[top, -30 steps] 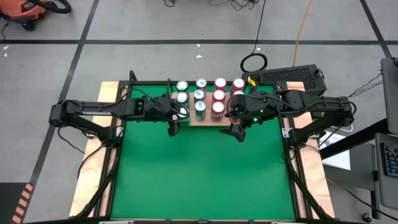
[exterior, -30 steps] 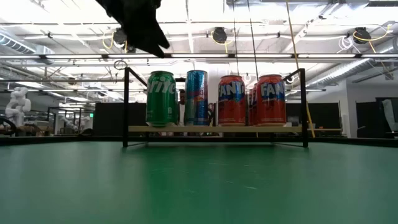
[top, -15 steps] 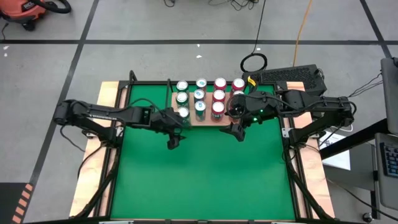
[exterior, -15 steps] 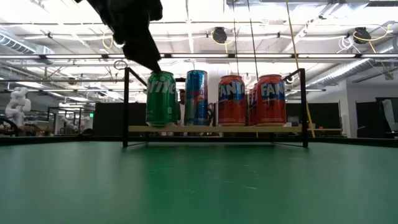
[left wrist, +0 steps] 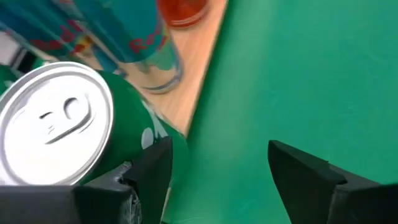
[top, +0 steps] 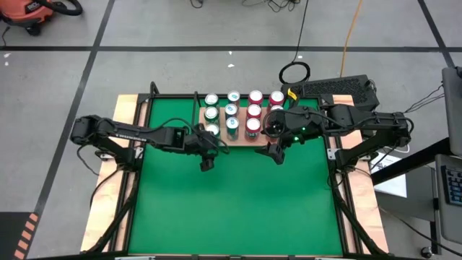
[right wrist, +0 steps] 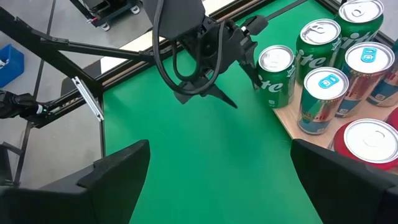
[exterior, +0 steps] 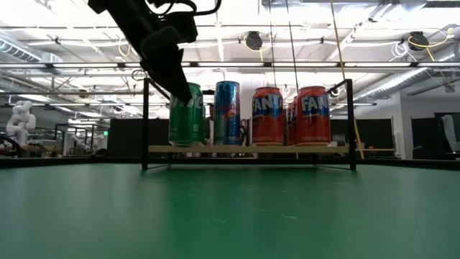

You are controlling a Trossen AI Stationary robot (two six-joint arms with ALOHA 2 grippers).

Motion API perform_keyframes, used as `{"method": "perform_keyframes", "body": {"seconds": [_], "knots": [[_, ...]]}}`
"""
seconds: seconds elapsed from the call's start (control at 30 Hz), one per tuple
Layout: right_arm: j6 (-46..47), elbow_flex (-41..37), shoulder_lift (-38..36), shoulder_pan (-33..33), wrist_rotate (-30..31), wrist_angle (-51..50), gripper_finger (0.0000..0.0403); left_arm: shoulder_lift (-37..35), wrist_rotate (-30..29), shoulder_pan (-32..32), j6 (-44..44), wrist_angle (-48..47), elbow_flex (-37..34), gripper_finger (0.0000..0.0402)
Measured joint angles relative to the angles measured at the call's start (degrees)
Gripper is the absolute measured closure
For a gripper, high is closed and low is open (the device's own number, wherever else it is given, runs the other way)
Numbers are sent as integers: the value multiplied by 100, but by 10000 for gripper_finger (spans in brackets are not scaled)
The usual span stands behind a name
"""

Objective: Place canned beverage on shelf
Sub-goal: Put the green soda can on the shelf aligned with the other green soda can on the shelf

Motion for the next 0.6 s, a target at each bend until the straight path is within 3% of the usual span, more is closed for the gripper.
{"method": "perform_keyframes", "body": {"seconds": [0.6], "knots": [[-50,0,0,0,-13,-2,23,0,-504,5,-31,-27,-2,147]]}}
